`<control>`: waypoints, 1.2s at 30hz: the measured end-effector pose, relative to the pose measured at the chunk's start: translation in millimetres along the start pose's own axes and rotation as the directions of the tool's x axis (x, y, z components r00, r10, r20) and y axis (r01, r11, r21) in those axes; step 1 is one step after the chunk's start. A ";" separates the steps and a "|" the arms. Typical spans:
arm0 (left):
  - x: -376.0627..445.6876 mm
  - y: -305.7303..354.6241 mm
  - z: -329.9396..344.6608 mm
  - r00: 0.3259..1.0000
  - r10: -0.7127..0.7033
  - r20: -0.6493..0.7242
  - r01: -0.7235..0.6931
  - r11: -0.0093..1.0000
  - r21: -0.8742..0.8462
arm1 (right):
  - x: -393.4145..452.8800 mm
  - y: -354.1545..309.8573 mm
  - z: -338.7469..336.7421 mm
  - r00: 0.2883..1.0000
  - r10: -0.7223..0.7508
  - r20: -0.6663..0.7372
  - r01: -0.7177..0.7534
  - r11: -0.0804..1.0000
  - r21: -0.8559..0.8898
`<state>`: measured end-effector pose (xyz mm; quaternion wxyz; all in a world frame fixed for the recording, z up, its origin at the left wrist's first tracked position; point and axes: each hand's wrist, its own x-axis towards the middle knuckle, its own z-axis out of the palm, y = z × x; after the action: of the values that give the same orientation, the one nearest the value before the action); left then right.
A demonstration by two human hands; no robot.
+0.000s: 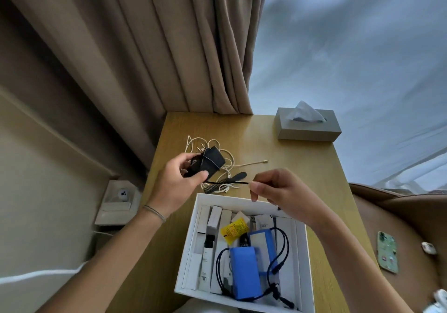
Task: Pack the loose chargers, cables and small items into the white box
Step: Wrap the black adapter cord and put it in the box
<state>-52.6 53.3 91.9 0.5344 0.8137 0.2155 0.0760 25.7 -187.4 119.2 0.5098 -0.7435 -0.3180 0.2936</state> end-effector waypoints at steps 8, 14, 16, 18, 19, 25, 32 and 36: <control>-22.6 11.0 10.2 0.909 0.123 0.398 -0.254 0.921 0.296 | 16.3 -23.9 -6.1 0.981 -0.167 -0.097 0.108 0.888 -0.446; -33.6 23.8 -2.4 0.832 0.223 0.507 -0.334 0.932 0.139 | 33.0 5.8 0.5 0.994 -0.044 -0.104 0.016 0.966 -0.257; -35.0 23.6 -6.1 0.819 0.226 0.527 -0.313 0.946 0.080 | 33.4 18.8 11.2 0.999 0.015 -0.047 -0.022 0.990 -0.137; -36.0 20.8 -7.0 0.835 0.257 0.485 -0.295 0.955 0.002 | 30.0 32.2 26.7 0.996 0.089 0.008 -0.089 0.996 0.019; -36.2 18.9 -6.8 0.859 0.268 0.436 -0.279 0.959 -0.039 | 26.0 38.3 35.4 0.990 0.138 0.008 -0.139 0.987 0.076; -34.2 0.0 0.4 0.967 0.223 0.126 -0.231 0.971 0.061 | -3.6 44.9 86.2 0.964 0.264 0.008 -0.255 0.937 -0.238; -42.8 -9.2 13.0 0.896 0.088 0.436 -0.255 0.904 0.342 | -21.2 8.3 62.9 0.986 -0.131 -0.100 0.031 0.745 -0.666; -44.9 -4.7 23.4 0.786 -0.003 0.618 -0.248 0.914 0.320 | -21.9 14.3 54.2 0.985 -0.144 -0.097 0.055 0.790 -0.611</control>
<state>-85.8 15.8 82.7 0.3983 0.8957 -0.0108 -0.1972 -26.8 -177.2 91.5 0.2806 -0.8682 -0.3977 0.0966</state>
